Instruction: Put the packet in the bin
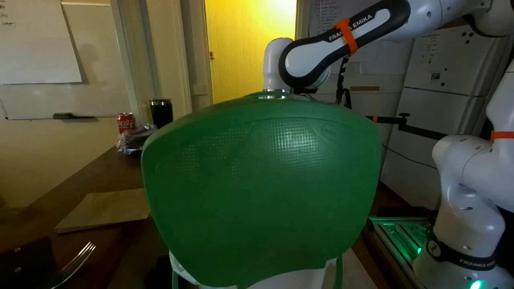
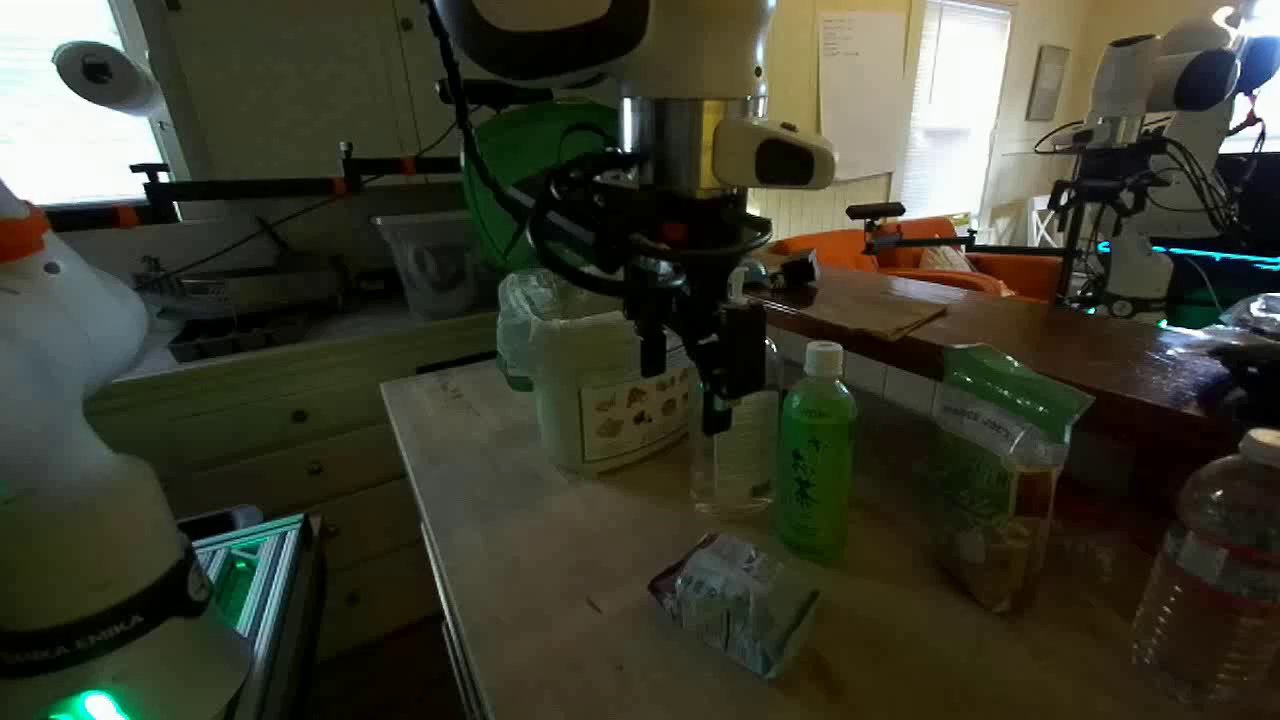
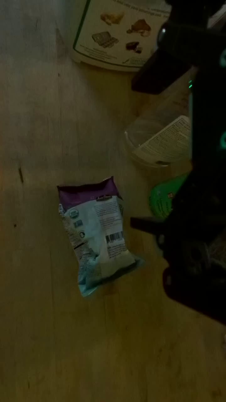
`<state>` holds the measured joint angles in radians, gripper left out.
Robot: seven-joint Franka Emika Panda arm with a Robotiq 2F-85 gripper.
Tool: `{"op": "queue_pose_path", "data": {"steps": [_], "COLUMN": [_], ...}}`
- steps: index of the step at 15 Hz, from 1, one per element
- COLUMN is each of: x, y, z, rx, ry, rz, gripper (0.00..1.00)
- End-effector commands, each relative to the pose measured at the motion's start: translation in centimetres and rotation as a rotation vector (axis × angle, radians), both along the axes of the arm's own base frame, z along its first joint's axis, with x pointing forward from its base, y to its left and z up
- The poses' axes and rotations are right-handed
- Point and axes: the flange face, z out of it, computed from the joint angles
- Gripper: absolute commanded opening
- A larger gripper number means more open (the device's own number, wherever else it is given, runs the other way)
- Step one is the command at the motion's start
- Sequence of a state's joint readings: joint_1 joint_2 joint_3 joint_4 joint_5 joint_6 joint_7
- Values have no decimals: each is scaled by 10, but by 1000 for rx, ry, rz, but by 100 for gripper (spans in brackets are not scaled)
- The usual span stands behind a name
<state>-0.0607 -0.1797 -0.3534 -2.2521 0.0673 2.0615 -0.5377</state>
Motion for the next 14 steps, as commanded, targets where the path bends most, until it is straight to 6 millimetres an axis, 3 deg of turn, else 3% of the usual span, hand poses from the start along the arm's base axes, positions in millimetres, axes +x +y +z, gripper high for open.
{"op": "queue_pose_path", "data": {"steps": [1, 7, 14], "x": [0, 0, -14], "y": [0, 0, 13], "z": [0, 0, -23], "rx": [0, 0, -104], "ry": [1, 1, 62], "rz": [0, 0, -369], "gripper": [100, 100, 100]}}
